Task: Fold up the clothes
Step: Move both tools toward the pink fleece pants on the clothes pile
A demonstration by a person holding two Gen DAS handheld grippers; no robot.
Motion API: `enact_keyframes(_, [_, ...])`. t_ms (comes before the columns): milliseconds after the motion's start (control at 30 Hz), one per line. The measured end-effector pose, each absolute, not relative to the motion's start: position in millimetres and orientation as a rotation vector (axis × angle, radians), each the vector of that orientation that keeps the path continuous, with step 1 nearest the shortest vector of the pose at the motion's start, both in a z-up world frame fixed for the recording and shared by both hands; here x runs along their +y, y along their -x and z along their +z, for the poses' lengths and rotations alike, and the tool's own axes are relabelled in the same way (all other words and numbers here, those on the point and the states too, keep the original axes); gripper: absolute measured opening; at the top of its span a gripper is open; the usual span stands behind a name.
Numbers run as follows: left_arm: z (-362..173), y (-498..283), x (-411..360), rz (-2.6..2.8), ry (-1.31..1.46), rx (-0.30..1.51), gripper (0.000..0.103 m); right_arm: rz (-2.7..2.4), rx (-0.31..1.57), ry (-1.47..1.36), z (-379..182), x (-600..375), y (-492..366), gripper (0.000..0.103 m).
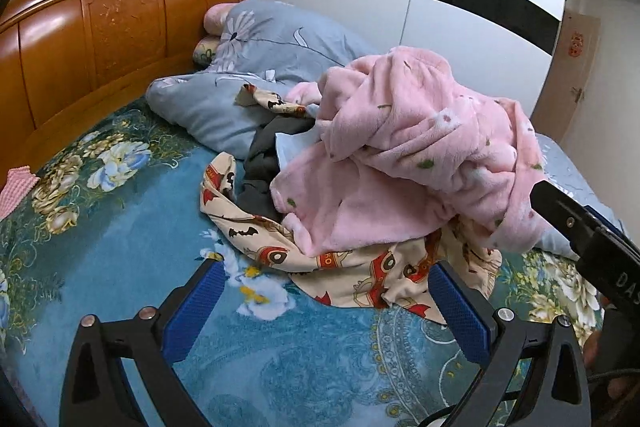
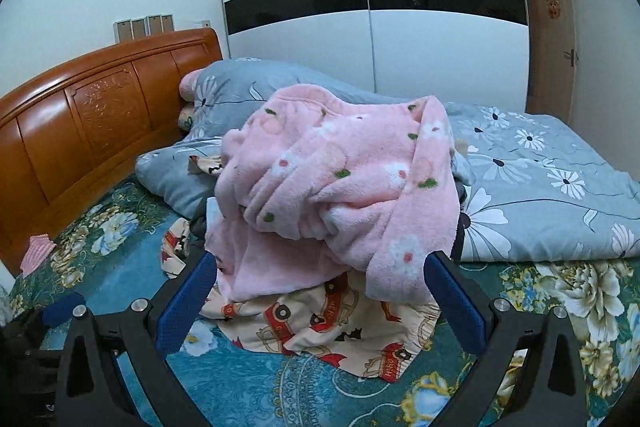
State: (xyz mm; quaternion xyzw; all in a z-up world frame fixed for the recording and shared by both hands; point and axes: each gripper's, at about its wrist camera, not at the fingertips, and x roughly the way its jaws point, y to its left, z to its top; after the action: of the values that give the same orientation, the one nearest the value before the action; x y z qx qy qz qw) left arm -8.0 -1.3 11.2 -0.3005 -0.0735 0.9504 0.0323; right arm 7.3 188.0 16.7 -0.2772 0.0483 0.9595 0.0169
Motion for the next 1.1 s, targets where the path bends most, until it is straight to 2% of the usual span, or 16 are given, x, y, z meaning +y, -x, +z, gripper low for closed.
enact_keyframes(167, [1.1,-32.1,-4.9,2.972,0.719,-0.242,0.103,3.002,0.221,0.809,23.2,185.3,-9.6,0.103])
enact_keyframes(333, [-15.7,-43.7,-7.2,2.926,0.928,-0.232,0.103,3.009,0.312,0.773,26.5,195.8,-21.3,0.103])
enact_keyframes(733, [9.0,-14.1,16.5,2.870,1.094,-0.203,0.103,2.982,0.309,0.888,15.6,200.6,-22.6,0.103])
enact_keyframes(1100, [-1.4,2.4,27.1,2.831,1.193,-0.212,0.103,2.965,0.414,1.002,-2.2,210.7,-16.9,0.103])
